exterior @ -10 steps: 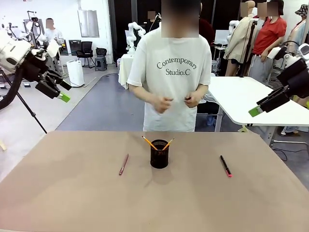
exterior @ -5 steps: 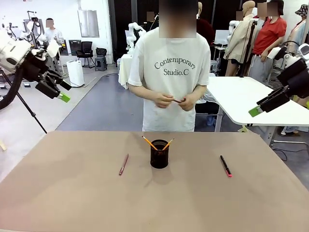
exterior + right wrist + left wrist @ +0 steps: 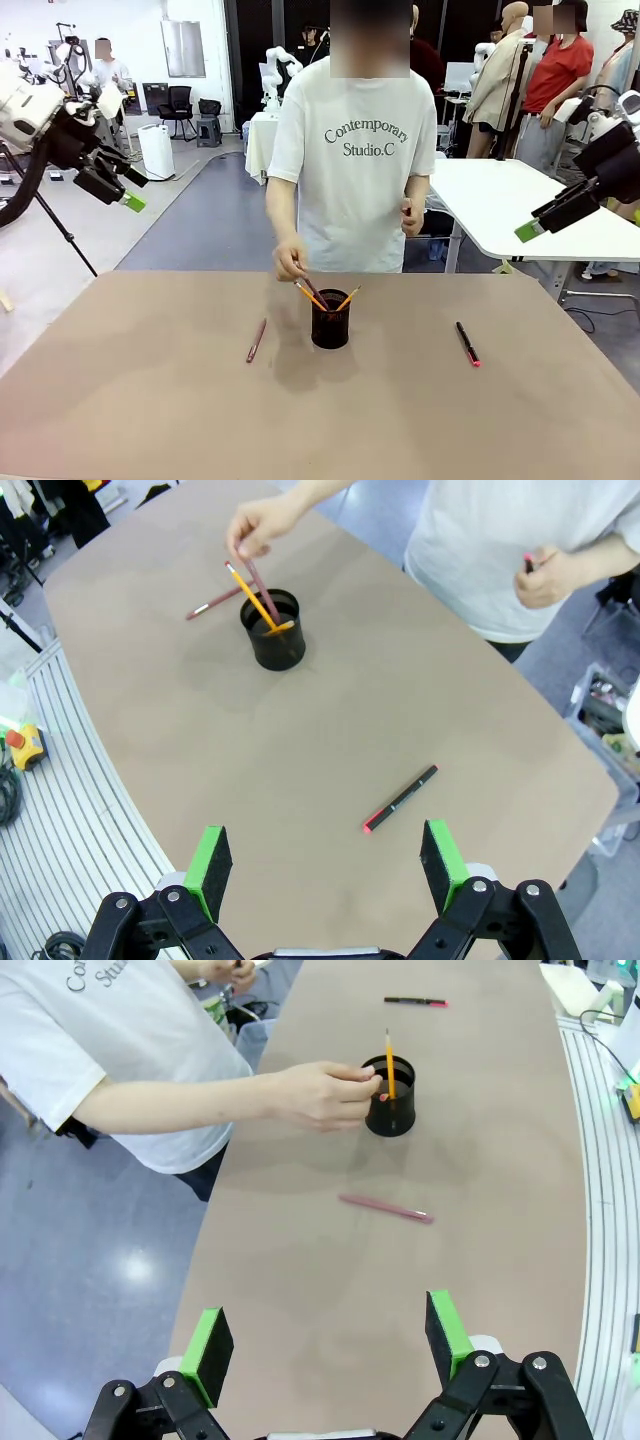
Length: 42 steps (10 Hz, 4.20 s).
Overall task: Place the pens into the pen holder.
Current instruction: Pick up a writing instrument from the table and place it into the Pen holder.
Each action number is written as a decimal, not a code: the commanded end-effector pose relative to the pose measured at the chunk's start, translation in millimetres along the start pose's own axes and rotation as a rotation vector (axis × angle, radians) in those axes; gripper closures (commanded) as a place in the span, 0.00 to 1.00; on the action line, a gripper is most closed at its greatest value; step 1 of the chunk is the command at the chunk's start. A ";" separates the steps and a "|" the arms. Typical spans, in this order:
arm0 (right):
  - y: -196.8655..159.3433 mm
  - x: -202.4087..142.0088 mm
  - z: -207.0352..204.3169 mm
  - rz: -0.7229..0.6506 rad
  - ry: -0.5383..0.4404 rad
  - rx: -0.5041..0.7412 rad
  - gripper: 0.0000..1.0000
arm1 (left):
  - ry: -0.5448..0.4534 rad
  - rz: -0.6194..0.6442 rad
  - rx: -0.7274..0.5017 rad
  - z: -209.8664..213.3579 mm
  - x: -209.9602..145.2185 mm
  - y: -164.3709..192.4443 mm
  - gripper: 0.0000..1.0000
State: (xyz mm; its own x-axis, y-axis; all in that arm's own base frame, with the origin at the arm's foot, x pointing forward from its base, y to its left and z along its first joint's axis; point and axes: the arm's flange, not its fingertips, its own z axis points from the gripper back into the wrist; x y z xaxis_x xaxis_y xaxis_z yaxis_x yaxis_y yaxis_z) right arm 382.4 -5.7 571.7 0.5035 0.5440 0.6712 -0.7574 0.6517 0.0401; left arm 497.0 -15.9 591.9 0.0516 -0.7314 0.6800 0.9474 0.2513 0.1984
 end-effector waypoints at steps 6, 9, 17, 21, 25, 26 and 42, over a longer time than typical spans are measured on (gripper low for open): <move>-27.3 39.6 -78.9 -0.285 0.199 -0.104 0.00 | 0.002 -0.003 0.004 1.4 -0.1 1.5 0.00; -40.1 54.2 -142.4 -0.433 0.383 -0.299 0.00 | 0.002 -0.003 0.004 1.4 -0.1 1.5 0.00; -67.5 2.8 -218.8 -0.593 0.545 -0.380 0.00 | 0.002 -0.003 0.004 1.4 -0.1 1.5 0.00; -63.8 2.1 -216.6 -0.553 0.571 -0.415 0.00 | 0.002 -0.003 0.004 1.4 -0.1 1.5 0.00; -64.1 0.5 -219.1 -0.563 0.572 -0.408 0.00 | 0.002 -0.003 0.004 1.4 -0.1 1.5 0.00; -70.4 -0.7 -231.2 -0.615 0.589 -0.374 0.00 | 0.002 -0.003 0.004 1.4 -0.1 1.5 0.00; -125.1 -26.6 -333.2 -0.768 0.660 -0.370 0.16 | 0.002 -0.003 0.004 1.4 -0.1 1.5 0.00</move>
State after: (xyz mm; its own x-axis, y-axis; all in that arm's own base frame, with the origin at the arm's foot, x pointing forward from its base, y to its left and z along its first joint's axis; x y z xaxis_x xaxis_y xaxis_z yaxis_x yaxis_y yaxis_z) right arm 592.7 73.9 300.2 0.9988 0.0424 0.0226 -0.0415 0.9983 -0.0411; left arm 497.6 -16.2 591.9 0.0512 -0.7315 0.6799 0.9474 0.2509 0.1987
